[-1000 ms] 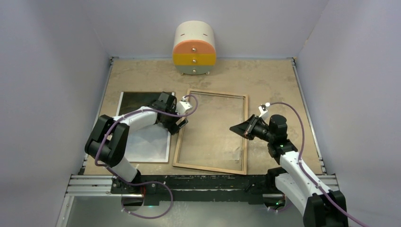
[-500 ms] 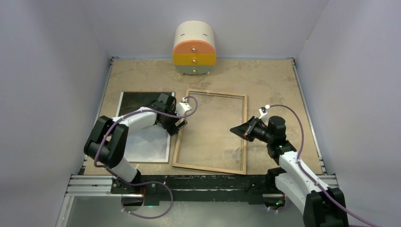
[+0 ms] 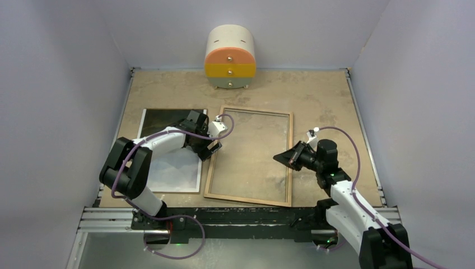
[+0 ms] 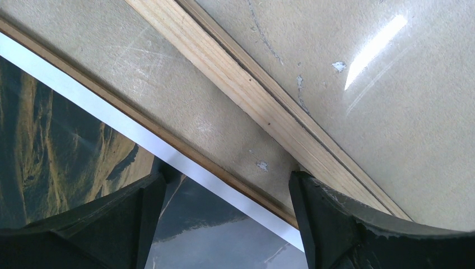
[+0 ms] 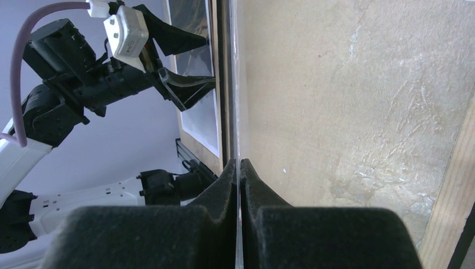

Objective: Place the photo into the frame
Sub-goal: Place the photo frame item in the photo frame.

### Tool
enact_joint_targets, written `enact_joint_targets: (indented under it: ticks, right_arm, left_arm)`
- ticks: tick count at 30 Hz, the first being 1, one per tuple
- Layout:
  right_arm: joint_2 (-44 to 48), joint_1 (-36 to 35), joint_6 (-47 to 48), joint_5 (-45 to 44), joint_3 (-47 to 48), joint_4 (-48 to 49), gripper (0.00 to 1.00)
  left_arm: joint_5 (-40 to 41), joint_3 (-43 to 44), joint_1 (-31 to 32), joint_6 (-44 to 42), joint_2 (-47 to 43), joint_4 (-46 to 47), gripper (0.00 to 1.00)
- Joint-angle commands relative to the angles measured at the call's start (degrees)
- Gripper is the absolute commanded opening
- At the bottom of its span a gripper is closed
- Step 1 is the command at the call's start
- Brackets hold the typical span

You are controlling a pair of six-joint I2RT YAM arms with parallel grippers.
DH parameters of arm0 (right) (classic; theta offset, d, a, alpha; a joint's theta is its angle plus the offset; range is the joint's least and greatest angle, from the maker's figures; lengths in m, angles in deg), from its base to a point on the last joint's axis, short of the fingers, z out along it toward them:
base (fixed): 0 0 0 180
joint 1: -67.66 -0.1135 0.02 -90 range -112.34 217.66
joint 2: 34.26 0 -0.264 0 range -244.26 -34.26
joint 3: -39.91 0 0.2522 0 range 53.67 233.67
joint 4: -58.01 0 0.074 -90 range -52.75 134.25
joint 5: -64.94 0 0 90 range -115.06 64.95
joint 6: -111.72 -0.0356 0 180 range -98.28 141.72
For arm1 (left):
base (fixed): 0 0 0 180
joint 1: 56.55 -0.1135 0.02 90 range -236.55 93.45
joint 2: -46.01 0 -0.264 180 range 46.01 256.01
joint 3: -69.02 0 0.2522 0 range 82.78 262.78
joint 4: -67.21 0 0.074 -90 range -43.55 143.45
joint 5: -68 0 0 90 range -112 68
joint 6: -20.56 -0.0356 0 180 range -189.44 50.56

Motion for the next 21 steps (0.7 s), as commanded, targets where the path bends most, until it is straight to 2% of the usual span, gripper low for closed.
enact_joint_targets:
  ticks: [1,8,21]
  right_arm:
    - [-0.8,-0.5,1.8,2.0,1.2,-5.6,0.00]
    - [-2.3,-0.5,1.9,0.9,2.2,-10.1,0.00]
    - [-5.5,-0.5,3.2,1.4,3.6,-12.0,0.00]
  left_arm:
    - [-2.4,-0.6,0.7,-0.3,-1.3,0.2,0.87]
    - [-2.1,-0.6,0.7,-0.3,-1.5,0.5,0.87]
    - [-2.1,-0.9,0.7,-0.3,-1.8,0.6,0.87]
